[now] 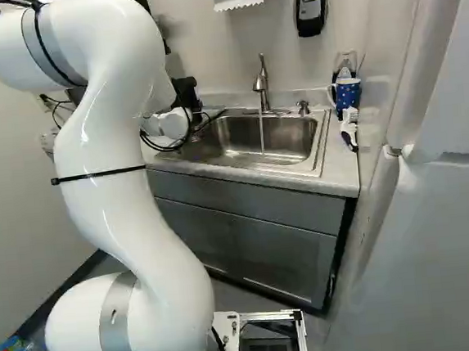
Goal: Rinse the cup and place it in the tray
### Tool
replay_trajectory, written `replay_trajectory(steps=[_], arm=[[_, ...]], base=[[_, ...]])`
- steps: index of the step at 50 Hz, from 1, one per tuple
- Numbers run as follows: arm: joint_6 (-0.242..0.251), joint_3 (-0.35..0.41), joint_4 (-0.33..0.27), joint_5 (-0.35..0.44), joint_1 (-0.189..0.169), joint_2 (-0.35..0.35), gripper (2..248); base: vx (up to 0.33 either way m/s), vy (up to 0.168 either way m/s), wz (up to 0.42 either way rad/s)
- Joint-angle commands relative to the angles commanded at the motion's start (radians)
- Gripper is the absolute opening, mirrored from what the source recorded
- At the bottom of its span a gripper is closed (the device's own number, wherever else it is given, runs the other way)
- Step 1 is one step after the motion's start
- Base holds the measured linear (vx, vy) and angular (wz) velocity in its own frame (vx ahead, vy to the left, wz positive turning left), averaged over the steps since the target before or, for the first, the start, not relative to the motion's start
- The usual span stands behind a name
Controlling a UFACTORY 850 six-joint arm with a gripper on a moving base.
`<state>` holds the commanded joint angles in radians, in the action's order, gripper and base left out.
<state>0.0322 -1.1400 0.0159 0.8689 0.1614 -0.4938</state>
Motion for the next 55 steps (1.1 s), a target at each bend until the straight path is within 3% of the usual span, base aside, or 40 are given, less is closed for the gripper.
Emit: replay_trajectory(steps=[47,48,52,53,55], arm=[[0.000,0.000,0.041,-0.017,0.000,0.000,116],[0.000,0.000,0.041,-0.017,0.000,0.000,127],[0.000,0.000,0.041,-0.017,0.000,0.000,127],[0.000,0.000,0.041,-0.017,0.000,0.000,159],[0.000,0.000,0.041,-0.017,0.000,0.000,159]], base=[[0.000,0.000,0.000],[0.000,0.000,0.000],[0.000,0.000,0.000],[0.000,0.000,0.000],[0.000,0.000,0.000]])
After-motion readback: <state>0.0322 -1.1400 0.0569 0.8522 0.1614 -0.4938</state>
